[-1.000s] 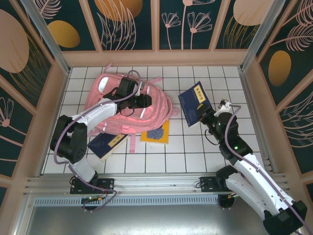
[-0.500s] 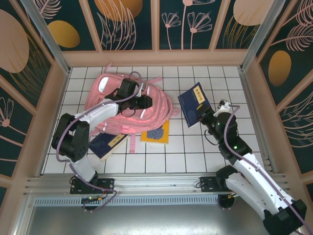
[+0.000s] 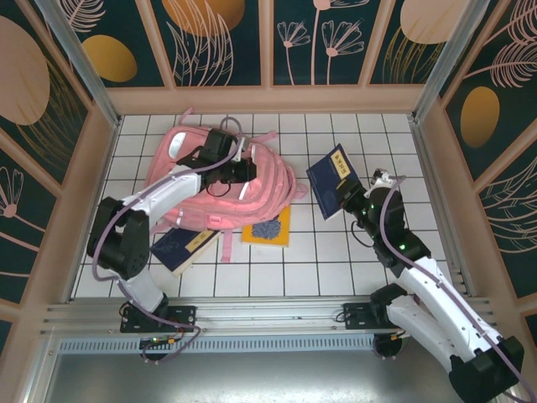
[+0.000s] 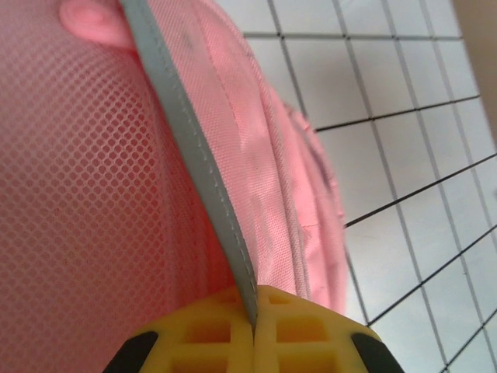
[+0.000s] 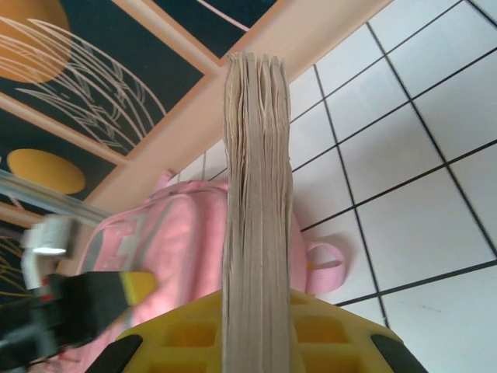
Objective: Pack the student bag
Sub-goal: Open the student bag at the middle-left of the table, then place the book in the student bag.
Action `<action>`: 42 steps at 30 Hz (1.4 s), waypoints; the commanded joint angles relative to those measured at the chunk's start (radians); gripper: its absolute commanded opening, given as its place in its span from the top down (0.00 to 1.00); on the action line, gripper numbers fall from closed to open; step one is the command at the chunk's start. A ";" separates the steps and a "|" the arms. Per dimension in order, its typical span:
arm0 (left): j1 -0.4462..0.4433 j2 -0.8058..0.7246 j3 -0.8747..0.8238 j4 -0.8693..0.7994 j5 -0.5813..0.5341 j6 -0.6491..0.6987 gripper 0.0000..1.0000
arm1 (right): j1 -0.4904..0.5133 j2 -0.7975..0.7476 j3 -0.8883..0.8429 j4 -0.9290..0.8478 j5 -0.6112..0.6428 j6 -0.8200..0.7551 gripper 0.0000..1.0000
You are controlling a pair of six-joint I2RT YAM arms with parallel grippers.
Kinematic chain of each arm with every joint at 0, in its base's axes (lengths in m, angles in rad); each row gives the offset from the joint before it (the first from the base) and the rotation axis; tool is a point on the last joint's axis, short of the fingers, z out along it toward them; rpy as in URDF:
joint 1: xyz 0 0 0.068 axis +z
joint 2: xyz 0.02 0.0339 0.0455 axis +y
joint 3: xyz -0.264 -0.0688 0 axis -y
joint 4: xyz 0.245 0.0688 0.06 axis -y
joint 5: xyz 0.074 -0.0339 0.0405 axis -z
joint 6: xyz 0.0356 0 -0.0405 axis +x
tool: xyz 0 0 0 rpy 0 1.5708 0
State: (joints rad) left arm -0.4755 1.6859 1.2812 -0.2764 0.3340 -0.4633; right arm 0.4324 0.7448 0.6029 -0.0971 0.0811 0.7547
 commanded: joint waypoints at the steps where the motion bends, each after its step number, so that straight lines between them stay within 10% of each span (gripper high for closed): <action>1: 0.015 -0.162 0.097 -0.015 -0.012 0.034 1.00 | -0.072 0.044 0.070 -0.017 -0.093 -0.044 1.00; 7: 0.063 -0.335 0.080 -0.021 -0.137 0.097 1.00 | -0.193 0.135 0.090 0.067 -0.443 -0.067 1.00; 18: 0.142 -0.394 0.033 0.167 0.252 0.073 1.00 | -0.198 0.356 0.141 0.324 -0.940 -0.005 1.00; 42: 0.142 -0.498 -0.028 0.267 0.372 0.077 1.00 | 0.225 1.289 0.853 0.426 -0.792 0.209 1.00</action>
State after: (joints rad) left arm -0.3283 1.2526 1.2282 -0.2337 0.6319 -0.4072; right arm 0.6071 1.9488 1.3548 0.3046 -0.7536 0.8925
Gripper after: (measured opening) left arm 0.062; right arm 0.128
